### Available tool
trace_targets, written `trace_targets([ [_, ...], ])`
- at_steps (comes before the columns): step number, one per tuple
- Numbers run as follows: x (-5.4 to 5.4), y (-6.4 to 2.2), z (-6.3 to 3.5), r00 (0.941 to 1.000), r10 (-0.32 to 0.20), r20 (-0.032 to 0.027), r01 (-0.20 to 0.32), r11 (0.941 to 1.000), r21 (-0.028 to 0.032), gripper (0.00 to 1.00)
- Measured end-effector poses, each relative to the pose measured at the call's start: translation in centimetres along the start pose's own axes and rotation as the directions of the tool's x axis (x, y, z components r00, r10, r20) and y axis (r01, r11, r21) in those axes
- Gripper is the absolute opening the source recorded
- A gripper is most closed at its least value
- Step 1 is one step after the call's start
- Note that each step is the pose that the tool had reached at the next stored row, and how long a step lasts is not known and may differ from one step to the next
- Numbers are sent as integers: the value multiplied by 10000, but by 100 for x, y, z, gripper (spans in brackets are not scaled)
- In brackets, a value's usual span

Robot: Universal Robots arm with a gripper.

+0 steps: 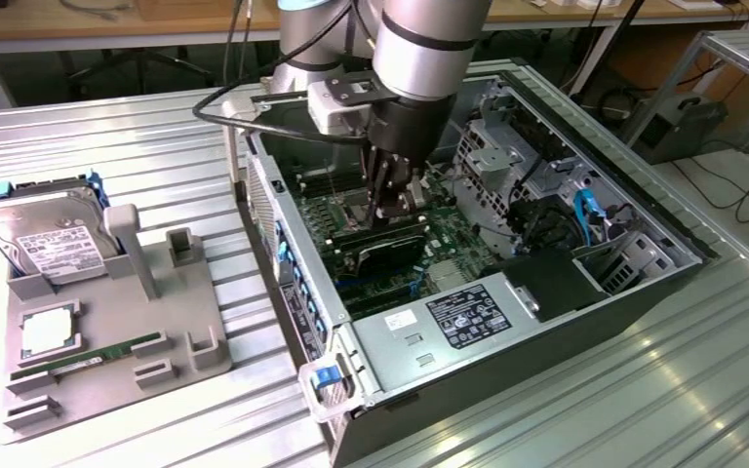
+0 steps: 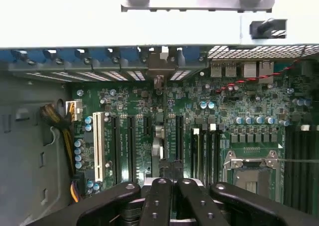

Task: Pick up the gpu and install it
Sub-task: 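Press down on the gpu until it lock into place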

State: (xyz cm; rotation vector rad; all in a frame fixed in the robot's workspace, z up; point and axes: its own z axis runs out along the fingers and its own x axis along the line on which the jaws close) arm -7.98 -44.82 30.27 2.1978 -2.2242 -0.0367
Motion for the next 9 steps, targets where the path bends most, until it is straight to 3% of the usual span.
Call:
trace_targets([
  [1, -1, -5, -86, 10000, 0, 16, 0, 10000, 1, 11],
  [9, -1, -5, -87, 10000, -1, 16, 1, 10000, 1, 11],
])
